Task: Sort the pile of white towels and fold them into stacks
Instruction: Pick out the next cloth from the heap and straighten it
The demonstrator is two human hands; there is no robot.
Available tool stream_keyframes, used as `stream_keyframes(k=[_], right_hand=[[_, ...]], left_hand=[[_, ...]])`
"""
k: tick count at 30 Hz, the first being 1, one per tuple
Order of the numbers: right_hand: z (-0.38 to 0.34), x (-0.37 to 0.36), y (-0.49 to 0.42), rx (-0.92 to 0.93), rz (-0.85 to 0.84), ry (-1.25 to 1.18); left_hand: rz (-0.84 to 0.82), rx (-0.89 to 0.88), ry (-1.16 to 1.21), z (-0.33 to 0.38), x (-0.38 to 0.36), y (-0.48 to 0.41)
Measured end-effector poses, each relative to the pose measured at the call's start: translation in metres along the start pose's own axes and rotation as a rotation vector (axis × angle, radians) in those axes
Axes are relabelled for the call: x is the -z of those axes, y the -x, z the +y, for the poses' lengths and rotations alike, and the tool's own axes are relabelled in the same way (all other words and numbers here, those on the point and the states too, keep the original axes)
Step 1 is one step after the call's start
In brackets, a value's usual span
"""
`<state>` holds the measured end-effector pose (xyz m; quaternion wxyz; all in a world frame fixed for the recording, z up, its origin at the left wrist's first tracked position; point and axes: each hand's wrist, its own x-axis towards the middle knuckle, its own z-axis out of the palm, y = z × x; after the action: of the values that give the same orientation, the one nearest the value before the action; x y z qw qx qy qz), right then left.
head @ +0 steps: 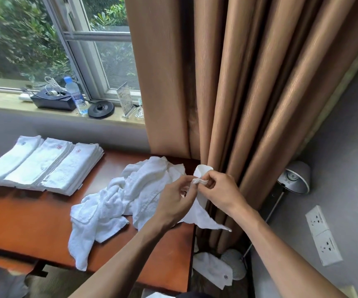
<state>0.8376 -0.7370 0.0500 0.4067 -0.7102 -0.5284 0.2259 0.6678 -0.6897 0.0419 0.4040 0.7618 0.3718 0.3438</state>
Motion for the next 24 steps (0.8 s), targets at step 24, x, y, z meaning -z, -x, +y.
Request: stream_keyframes(k=[24], right_hand=[[0.022,0.015,-0.007,0.02,0.029,0.154]], left_hand=[[0.08,-0.079,-0.369,-0.034,0.036,-0.016]])
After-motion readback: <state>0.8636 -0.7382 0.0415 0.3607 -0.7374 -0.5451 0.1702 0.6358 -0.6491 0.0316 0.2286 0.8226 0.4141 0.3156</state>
